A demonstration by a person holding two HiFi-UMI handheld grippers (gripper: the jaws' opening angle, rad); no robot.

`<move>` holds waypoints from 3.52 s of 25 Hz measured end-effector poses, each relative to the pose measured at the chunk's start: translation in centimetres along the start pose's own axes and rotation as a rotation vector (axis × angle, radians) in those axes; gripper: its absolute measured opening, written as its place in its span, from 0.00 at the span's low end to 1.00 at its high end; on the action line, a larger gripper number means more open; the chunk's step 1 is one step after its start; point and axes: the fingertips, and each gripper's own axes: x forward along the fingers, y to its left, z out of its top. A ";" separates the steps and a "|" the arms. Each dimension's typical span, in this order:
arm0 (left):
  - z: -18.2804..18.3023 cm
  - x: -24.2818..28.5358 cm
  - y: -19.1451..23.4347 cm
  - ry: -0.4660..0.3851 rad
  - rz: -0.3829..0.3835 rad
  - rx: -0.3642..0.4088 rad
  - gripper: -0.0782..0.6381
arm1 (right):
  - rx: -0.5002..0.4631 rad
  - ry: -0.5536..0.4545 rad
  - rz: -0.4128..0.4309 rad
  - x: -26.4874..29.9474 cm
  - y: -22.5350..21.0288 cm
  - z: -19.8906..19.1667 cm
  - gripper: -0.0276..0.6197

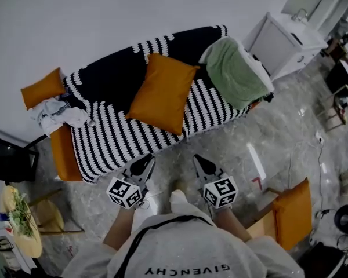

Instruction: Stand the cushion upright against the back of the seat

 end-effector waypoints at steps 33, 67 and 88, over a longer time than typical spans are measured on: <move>-14.3 10.7 34.7 -0.120 0.611 -0.879 0.40 | -0.091 0.319 0.296 32.1 -8.3 -1.7 0.07; -23.0 15.1 43.5 -0.015 0.935 -1.017 0.21 | -0.625 0.498 0.223 67.5 -25.0 8.3 0.27; -18.5 17.5 29.2 0.243 0.870 -0.477 0.20 | -0.425 0.835 0.509 67.9 -25.7 6.9 0.43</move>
